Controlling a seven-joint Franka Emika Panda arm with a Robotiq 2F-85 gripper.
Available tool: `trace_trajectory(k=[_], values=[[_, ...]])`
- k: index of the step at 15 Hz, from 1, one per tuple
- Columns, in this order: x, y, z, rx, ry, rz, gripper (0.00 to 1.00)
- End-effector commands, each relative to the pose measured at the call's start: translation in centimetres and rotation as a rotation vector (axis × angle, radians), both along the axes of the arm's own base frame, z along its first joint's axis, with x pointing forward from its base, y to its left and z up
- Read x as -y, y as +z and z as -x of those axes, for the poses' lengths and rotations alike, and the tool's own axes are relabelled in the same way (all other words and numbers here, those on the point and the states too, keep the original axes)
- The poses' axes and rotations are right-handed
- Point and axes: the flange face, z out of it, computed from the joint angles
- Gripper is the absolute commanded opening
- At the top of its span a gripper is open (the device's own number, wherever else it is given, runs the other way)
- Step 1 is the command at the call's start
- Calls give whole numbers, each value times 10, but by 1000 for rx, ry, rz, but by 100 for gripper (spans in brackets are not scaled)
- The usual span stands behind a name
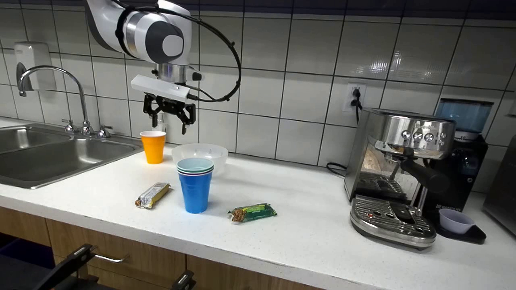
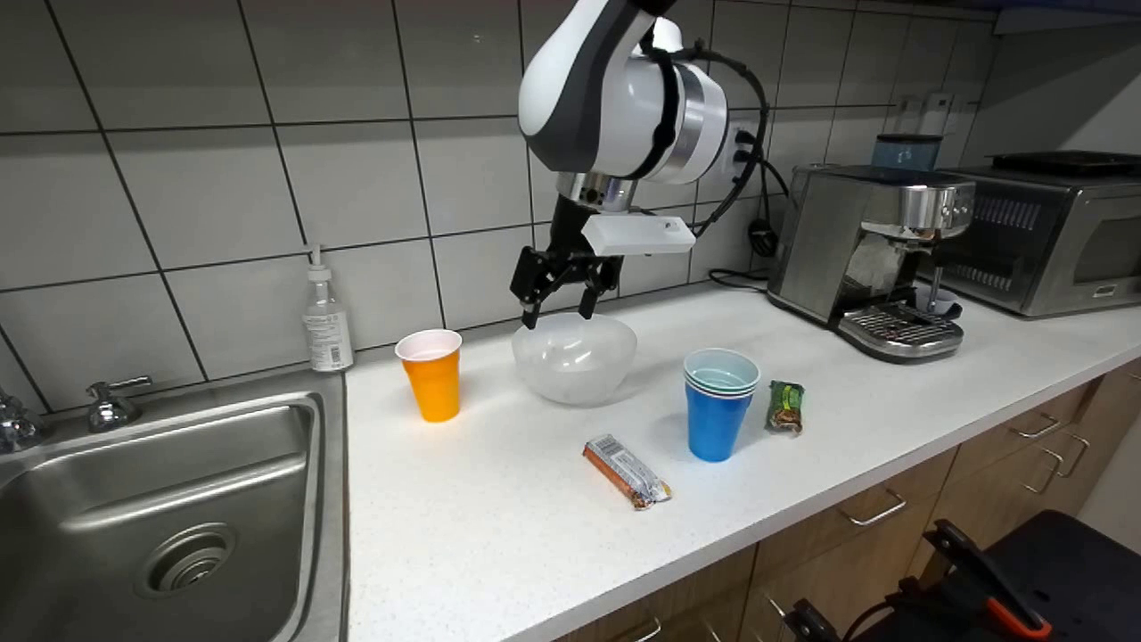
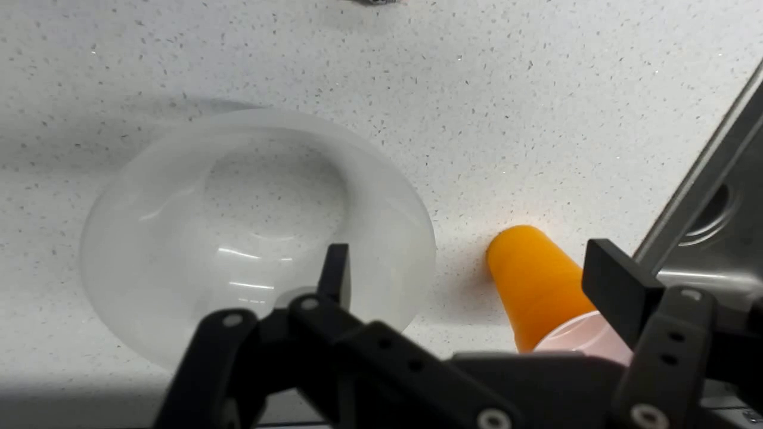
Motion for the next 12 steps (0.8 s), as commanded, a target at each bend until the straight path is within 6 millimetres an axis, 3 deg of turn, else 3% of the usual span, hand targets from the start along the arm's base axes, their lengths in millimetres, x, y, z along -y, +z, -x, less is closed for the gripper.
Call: trace_trajectory(k=[1, 12], values=[[-1, 0, 0, -1, -1, 1, 100], [-27, -8, -14, 19, 74, 30, 100]])
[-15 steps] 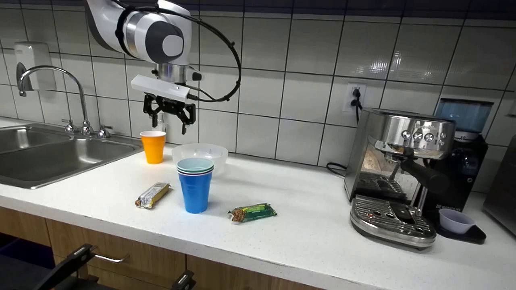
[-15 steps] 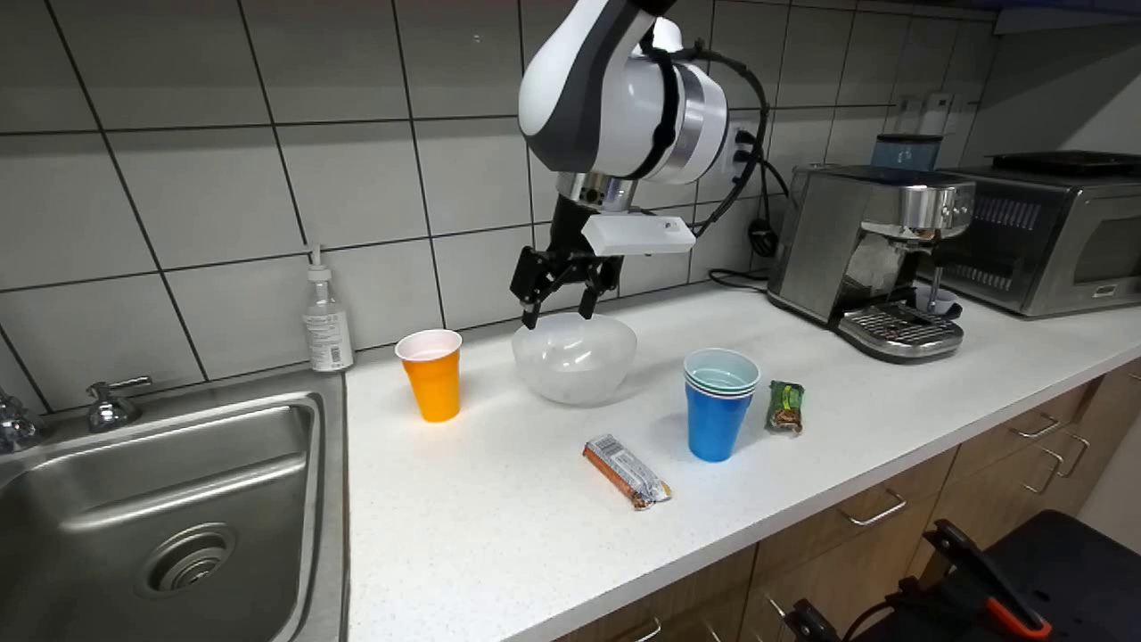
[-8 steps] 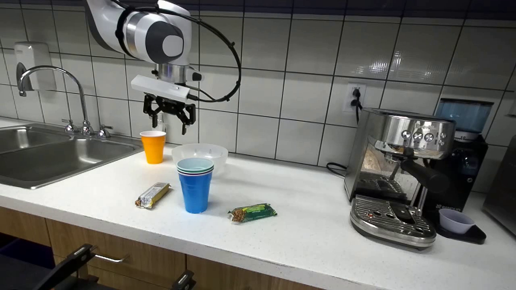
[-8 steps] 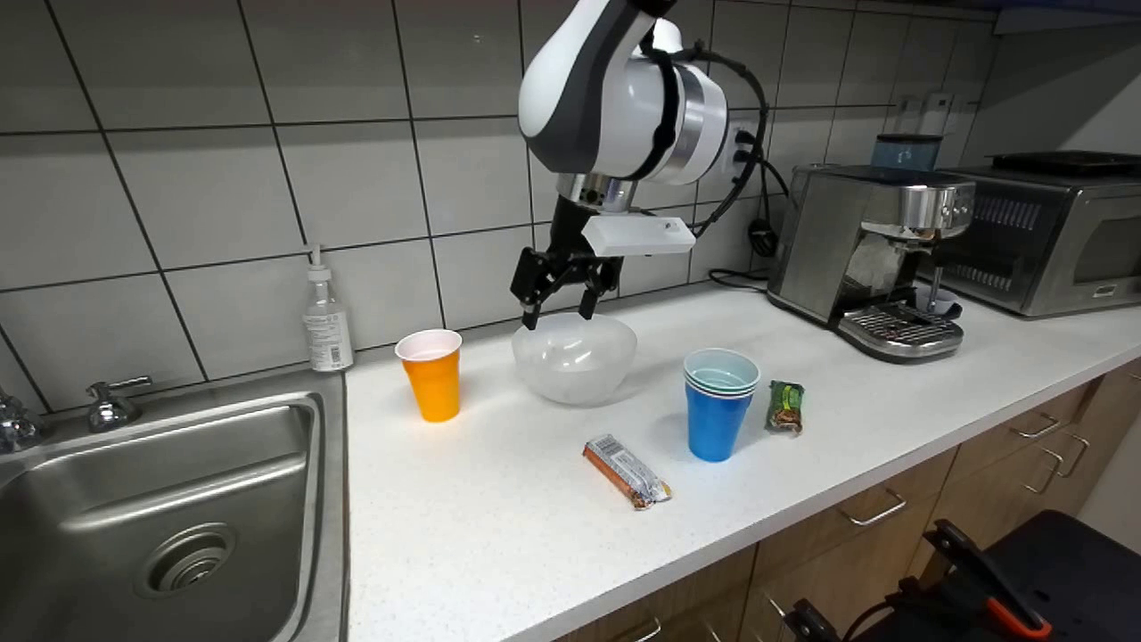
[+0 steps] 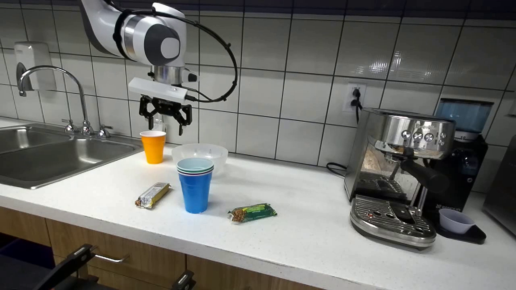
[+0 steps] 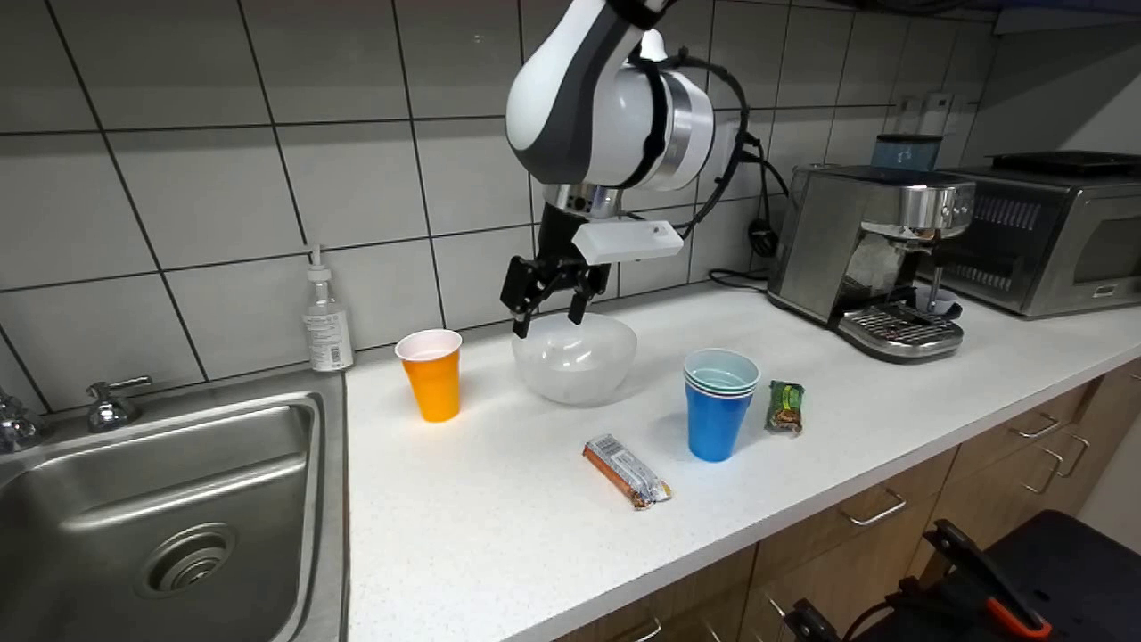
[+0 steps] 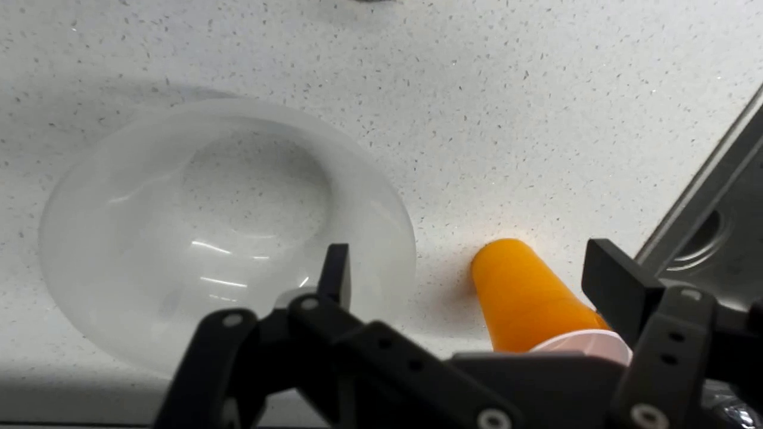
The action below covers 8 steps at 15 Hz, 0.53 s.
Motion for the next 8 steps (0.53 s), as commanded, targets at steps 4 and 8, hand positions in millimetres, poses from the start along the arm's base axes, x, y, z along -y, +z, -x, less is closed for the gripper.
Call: trace_trajectory(k=[4, 8], values=[[-23, -5, -21, 29, 31, 5, 100], [-32, -7, -32, 47, 45, 9, 100]])
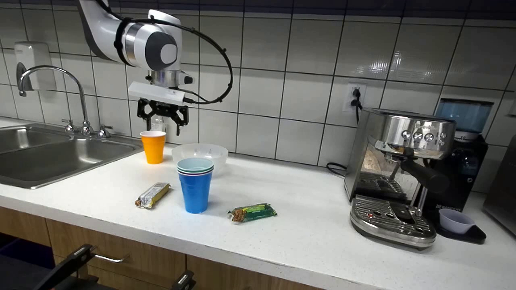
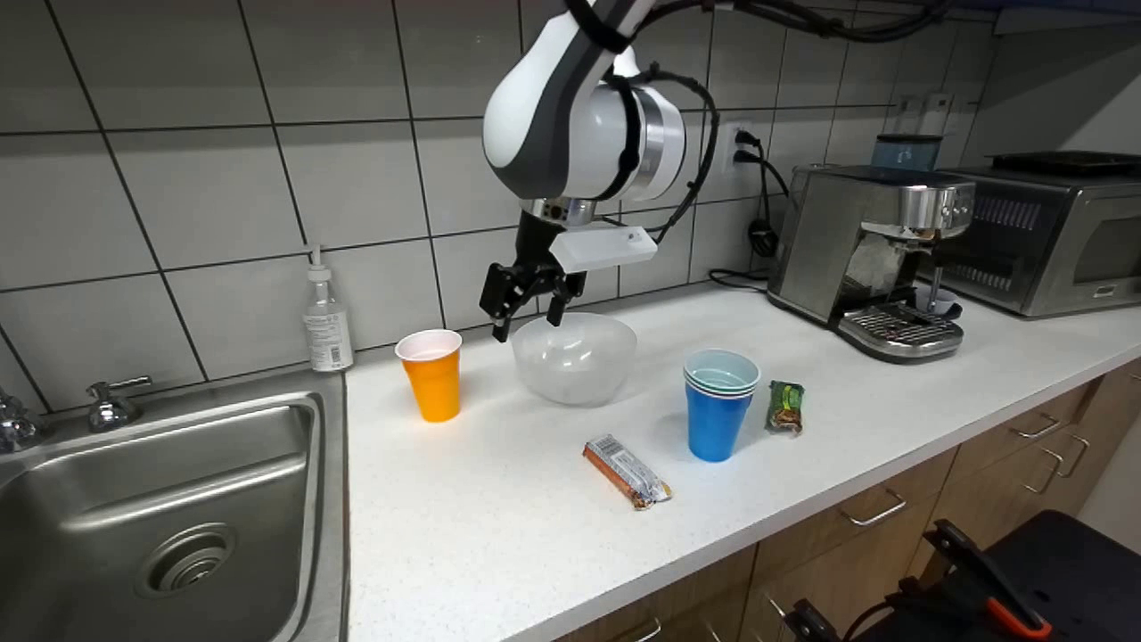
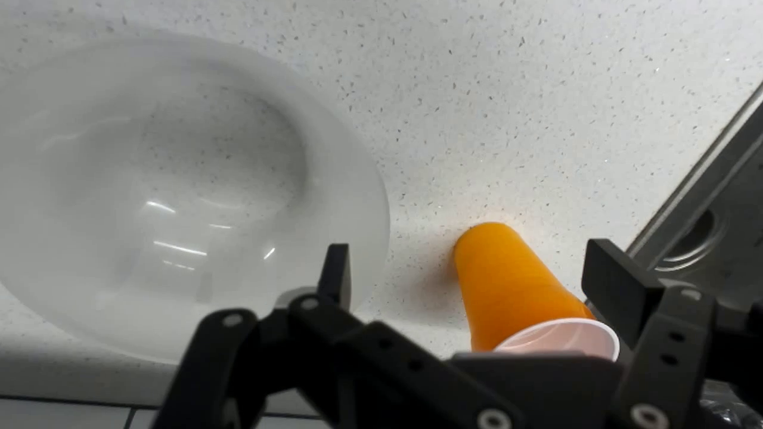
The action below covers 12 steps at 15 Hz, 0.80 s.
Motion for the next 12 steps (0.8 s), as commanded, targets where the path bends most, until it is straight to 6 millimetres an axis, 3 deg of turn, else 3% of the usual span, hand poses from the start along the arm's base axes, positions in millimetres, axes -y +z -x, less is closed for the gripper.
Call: trace_trajectory(k=[1, 12], values=[[-13, 1, -17, 29, 1, -1, 100], [-36, -2, -55, 74, 50, 13, 100]])
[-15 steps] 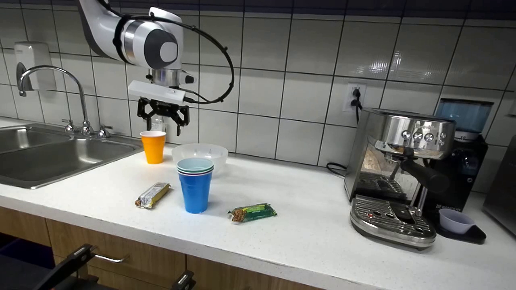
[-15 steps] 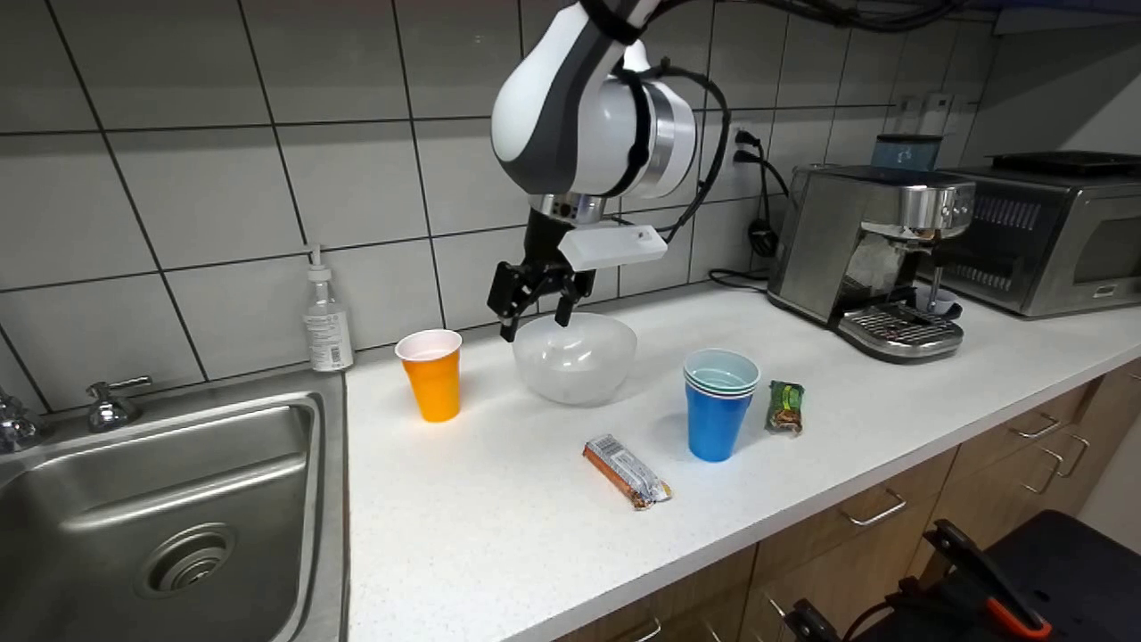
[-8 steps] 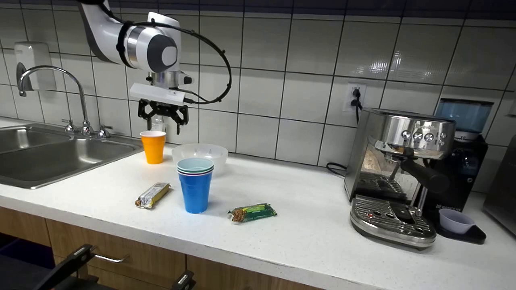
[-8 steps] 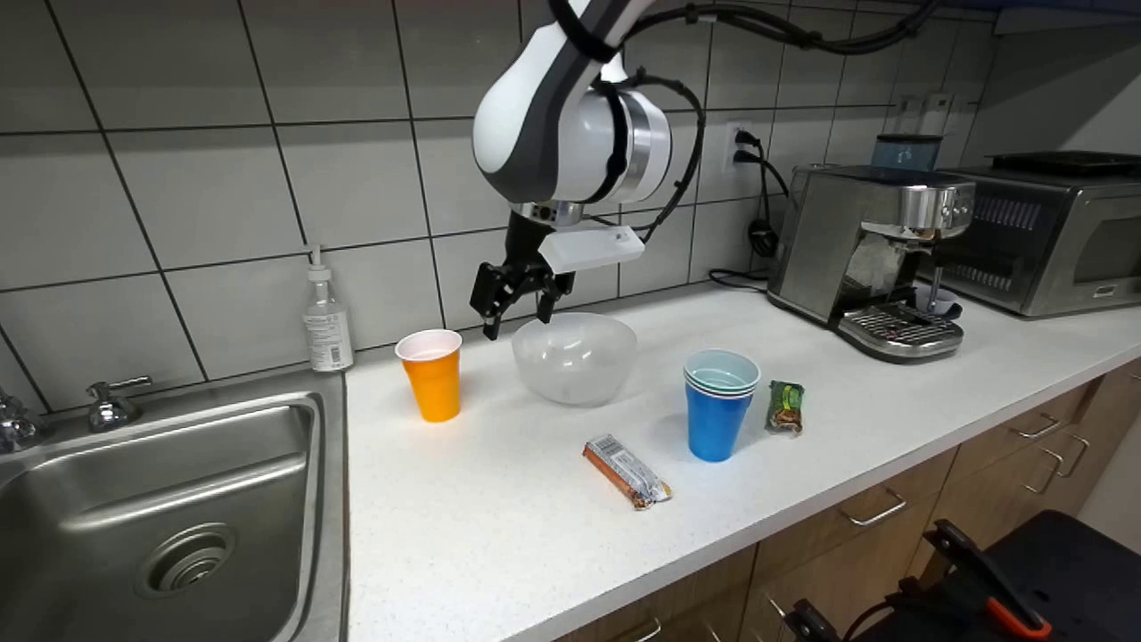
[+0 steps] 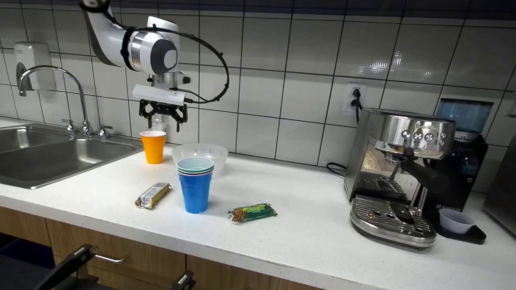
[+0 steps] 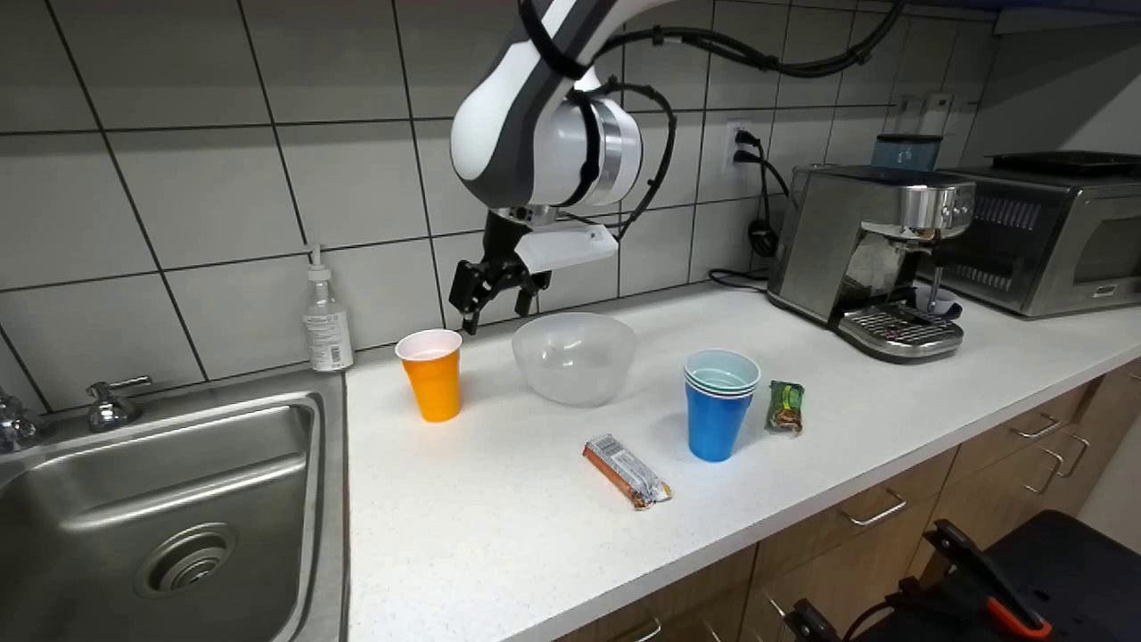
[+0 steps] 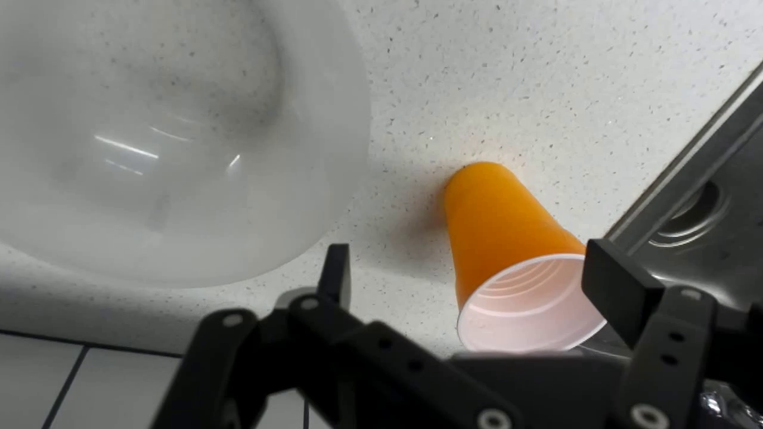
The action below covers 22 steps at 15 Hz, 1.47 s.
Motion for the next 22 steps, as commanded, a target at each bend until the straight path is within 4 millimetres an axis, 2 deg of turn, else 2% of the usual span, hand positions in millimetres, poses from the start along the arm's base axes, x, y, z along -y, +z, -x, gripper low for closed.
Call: trace_trajectory(k=[1, 11, 22], values=[[-9, 1, -20, 21, -3, 8, 100], [-31, -11, -56, 46, 25, 44, 100], [-44, -35, -81, 3, 60, 83, 100]])
